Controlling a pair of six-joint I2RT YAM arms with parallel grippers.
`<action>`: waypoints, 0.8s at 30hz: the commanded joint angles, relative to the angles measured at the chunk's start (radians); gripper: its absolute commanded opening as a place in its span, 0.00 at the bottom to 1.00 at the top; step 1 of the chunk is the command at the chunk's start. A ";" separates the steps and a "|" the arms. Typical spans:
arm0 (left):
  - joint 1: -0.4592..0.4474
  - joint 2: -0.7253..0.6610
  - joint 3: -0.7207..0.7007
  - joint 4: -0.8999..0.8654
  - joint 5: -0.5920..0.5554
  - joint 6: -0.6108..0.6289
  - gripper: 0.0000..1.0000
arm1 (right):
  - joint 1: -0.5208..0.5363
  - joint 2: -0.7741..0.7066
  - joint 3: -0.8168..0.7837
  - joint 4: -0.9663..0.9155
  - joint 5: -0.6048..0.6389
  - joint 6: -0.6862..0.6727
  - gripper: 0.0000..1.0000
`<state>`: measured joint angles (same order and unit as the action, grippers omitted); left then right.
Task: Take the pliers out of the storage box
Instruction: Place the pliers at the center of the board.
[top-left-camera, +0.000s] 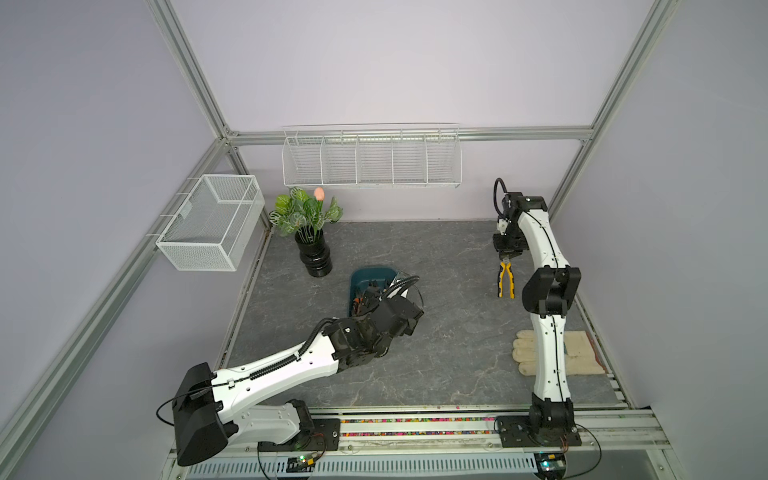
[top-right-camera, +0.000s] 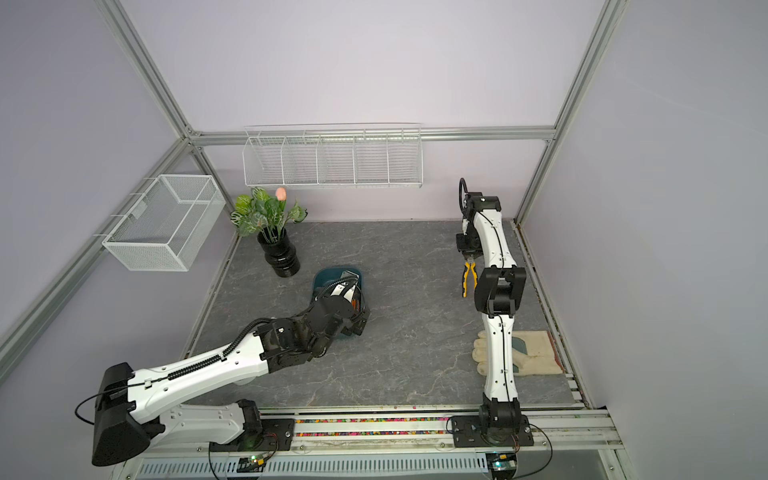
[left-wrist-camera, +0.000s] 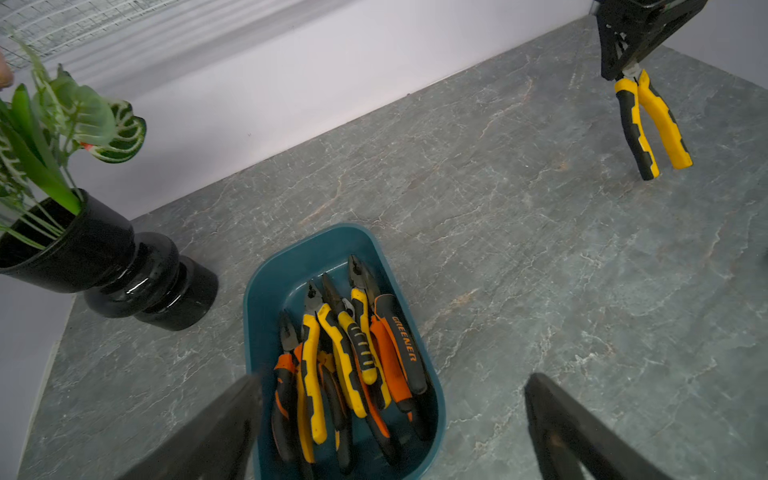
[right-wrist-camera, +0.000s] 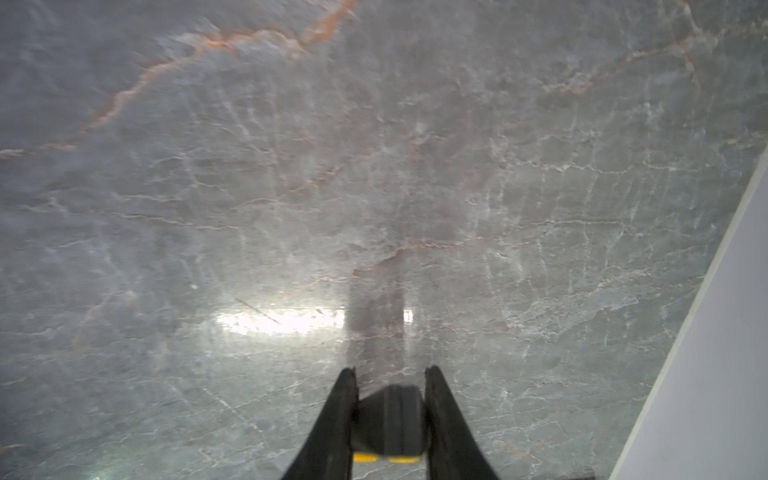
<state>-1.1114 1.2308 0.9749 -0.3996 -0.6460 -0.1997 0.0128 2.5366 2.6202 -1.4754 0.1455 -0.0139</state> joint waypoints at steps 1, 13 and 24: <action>0.004 0.010 -0.013 0.013 0.038 -0.016 1.00 | -0.027 0.024 0.019 -0.037 0.019 -0.025 0.07; 0.004 0.039 -0.002 0.003 0.060 -0.027 1.00 | -0.072 0.109 0.081 0.002 0.006 -0.045 0.07; 0.004 0.076 0.023 -0.014 0.066 -0.029 1.00 | -0.083 0.169 0.126 0.043 -0.026 -0.047 0.08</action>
<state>-1.1114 1.2881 0.9752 -0.3985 -0.5816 -0.2089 -0.0643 2.7045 2.7220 -1.4544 0.1474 -0.0441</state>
